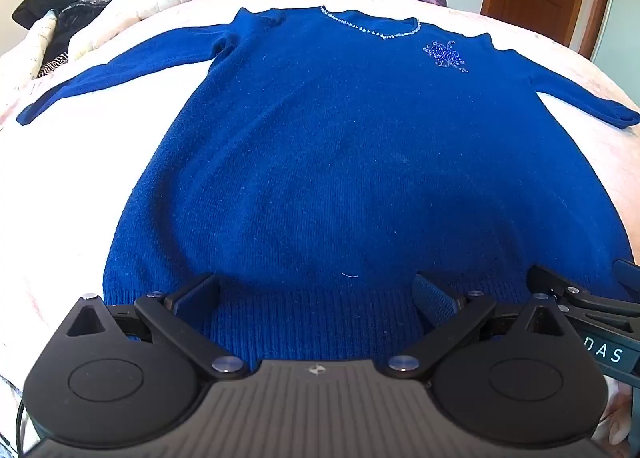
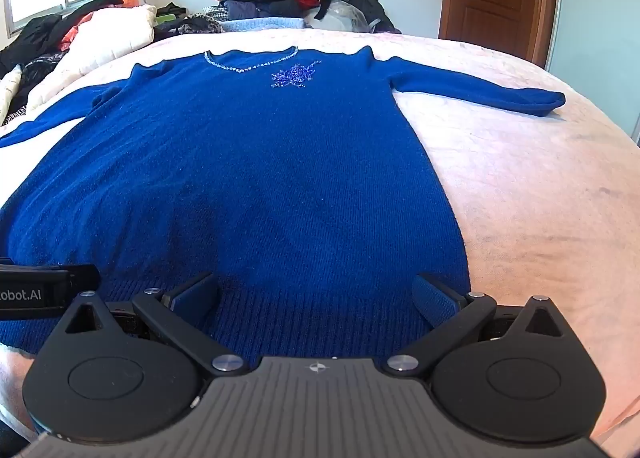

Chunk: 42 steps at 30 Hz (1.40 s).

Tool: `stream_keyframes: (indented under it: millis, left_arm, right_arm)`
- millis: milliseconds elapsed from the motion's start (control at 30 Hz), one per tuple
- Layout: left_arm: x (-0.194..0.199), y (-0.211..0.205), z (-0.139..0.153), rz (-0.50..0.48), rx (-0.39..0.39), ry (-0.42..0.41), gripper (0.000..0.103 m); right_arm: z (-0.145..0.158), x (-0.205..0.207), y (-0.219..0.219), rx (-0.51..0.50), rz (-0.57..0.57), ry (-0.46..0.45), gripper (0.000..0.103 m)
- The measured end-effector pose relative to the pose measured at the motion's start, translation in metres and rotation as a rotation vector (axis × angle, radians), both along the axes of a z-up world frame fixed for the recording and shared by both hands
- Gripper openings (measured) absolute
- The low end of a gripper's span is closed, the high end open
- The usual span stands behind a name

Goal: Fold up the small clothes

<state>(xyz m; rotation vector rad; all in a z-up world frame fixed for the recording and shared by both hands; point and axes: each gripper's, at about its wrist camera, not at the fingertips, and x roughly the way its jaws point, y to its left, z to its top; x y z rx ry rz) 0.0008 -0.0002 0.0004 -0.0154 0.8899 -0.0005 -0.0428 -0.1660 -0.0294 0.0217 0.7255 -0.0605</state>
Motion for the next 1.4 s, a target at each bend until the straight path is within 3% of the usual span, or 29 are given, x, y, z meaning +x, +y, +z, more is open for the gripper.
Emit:
stream_keyframes:
  millis: [1400]
  left_arm:
    - [-0.005,0.003,0.009,-0.009,0.006,-0.035,0.103]
  right_arm:
    - [-0.001,-0.001,0.004,0.002,0.001,-0.001,0.103]
